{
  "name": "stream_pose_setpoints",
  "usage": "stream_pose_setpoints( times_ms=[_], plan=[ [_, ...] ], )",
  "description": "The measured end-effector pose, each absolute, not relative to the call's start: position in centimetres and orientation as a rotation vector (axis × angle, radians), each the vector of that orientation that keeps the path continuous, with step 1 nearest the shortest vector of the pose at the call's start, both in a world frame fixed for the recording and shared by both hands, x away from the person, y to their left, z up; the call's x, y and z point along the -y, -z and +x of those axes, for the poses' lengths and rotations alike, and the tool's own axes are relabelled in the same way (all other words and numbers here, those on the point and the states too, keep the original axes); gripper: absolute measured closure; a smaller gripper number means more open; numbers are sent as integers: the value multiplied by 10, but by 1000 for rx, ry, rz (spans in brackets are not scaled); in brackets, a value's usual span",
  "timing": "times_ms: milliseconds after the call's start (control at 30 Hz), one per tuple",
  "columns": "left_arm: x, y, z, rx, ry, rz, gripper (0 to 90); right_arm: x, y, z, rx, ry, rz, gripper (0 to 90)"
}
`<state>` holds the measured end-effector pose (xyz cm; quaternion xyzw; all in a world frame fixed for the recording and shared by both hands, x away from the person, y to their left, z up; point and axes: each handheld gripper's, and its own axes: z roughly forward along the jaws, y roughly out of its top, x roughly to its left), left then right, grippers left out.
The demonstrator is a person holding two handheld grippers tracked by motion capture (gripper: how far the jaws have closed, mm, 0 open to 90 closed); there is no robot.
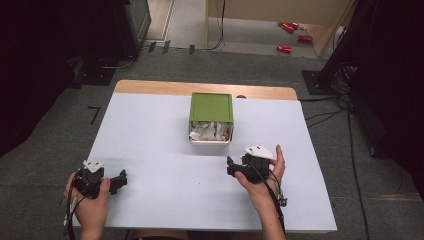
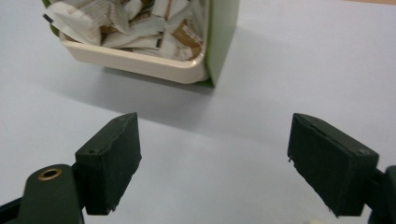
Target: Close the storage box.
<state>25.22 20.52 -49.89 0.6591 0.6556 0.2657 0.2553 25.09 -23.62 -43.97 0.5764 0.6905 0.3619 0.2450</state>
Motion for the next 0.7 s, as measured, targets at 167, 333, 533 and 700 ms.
stream_pose_setpoints(
  times_ms=[167, 333, 533, 700],
  plan=[
    [-205, 499, 252, -1780, -722, 1790, 0, 251, 439, 246, -1868, -983, 1593, 178],
    [-205, 499, 252, -1780, -722, 1790, 0, 264, 437, 240, -1842, -979, 1605, 181],
    [-205, 499, 252, -1780, -723, 1789, 0, 279, 439, 234, -1827, -959, 1609, 181],
    [-205, 499, 252, -1780, -723, 1789, 0, 290, 440, 229, -1813, -951, 1622, 181]
  ],
)
